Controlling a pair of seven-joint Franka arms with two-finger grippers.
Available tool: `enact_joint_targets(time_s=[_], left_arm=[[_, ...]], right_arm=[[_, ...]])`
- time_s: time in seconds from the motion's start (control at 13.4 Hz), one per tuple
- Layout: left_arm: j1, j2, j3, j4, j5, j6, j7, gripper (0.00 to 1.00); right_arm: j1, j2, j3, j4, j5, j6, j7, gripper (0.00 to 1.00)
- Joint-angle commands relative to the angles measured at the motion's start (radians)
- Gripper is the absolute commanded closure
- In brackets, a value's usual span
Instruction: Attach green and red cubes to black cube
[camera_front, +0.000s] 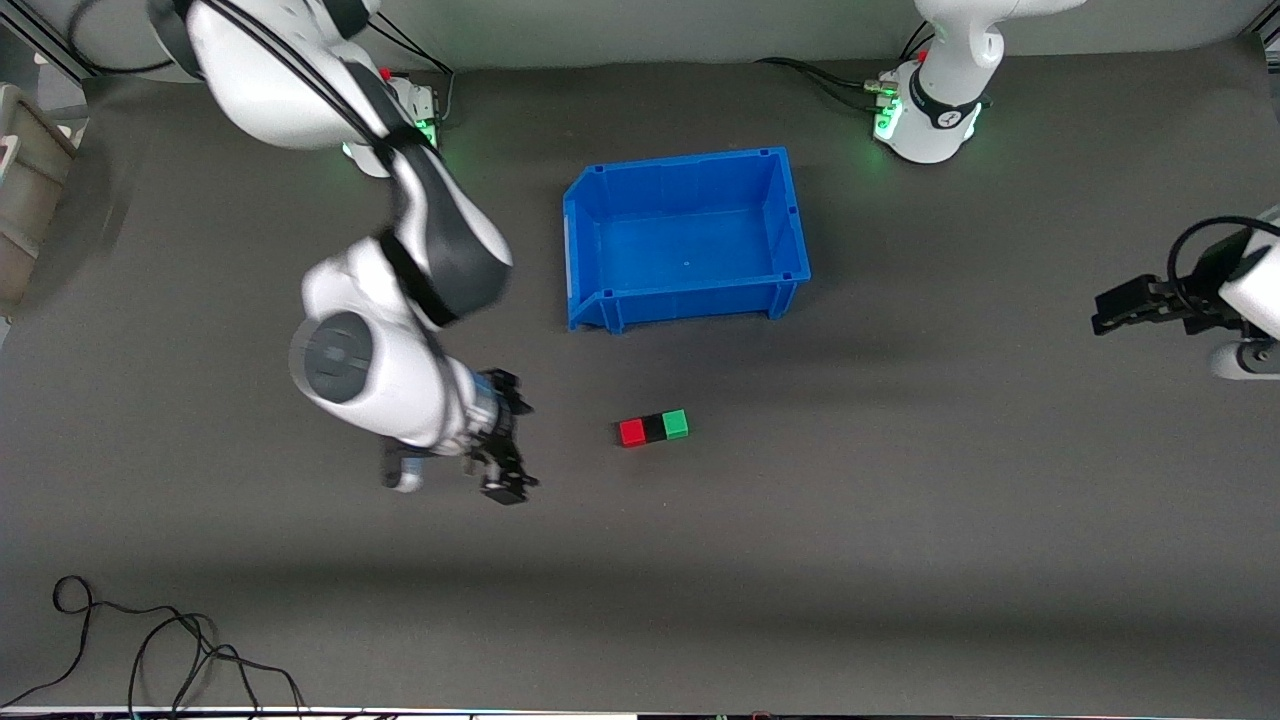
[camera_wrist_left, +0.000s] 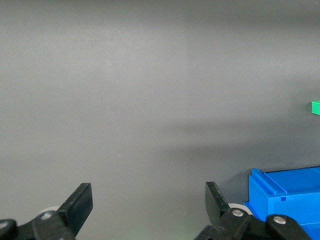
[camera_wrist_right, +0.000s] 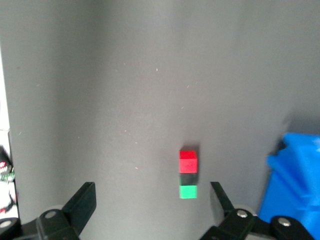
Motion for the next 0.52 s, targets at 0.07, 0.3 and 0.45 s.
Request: enact_joint_targets(time_s=[0.07, 0.3, 0.45], left_arm=[[-0.005, -0.054, -0.03, -0.059, 0.019, -0.003, 0.033, 0.0], [-0.002, -0.064, -0.042, -0.056, 0.019, -0.008, 0.077, 0.0], [0.001, -0.067, -0.038, -0.056, 0.019, -0.006, 0.081, 0.0]], right_arm=[[-0.074, -0.18, -0.013, -0.068, 0.02, -0.219, -0.282, 0.0], [-0.148, -0.305, -0.025, -0.144, 0.006, -0.317, -0.646, 0.0], [-0.161, -0.355, -0.102, -0.172, -0.006, -0.368, -0.902, 0.0]])
